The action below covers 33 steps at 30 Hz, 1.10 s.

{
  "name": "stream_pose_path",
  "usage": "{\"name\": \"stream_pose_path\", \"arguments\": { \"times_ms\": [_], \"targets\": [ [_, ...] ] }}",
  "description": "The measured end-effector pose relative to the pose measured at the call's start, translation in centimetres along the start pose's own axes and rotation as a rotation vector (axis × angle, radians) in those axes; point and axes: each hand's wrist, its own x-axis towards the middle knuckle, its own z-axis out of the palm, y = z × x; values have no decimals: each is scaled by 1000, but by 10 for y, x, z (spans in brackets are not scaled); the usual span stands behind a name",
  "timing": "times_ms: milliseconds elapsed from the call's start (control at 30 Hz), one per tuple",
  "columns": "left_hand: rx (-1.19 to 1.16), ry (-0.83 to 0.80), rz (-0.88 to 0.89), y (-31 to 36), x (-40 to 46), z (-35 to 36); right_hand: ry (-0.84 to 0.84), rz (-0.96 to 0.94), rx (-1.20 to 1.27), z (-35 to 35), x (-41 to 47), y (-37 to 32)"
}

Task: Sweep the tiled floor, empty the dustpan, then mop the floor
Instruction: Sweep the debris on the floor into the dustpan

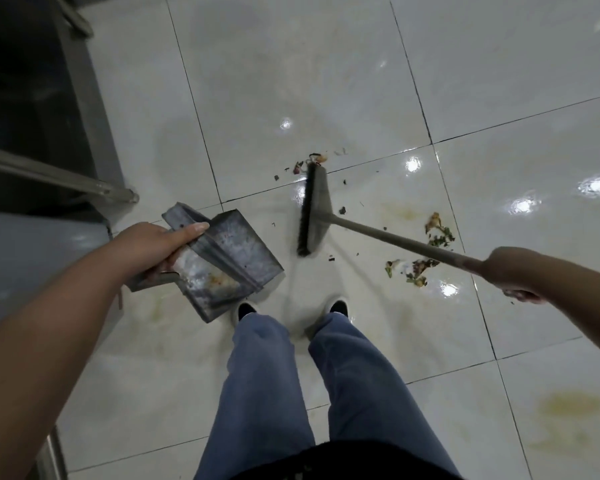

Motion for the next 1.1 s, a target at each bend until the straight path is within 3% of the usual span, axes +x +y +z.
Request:
{"name": "stream_pose_path", "arguments": {
  "times_ms": [233,400,500,600,767,967,1100],
  "targets": [
    [47,-73,8,14,10,-9,32,-298,-87,5,6,-124],
    [88,-91,8,14,48,-18,-90,-268,56,6,34,-202],
    [113,-128,12,15,63,-25,-166,-160,151,1,49,-182],
    [121,-135,29,22,72,-29,-281,68,280,4,50,-124],
    [106,-147,55,52,88,-39,-241,323,462,46,19,-40],
    [194,-176,132,84,101,-52,-154,388,611,69,-22,-23],
    [236,-171,178,101,101,-57,-128,336,598,68,-27,-43]
  ]
}}
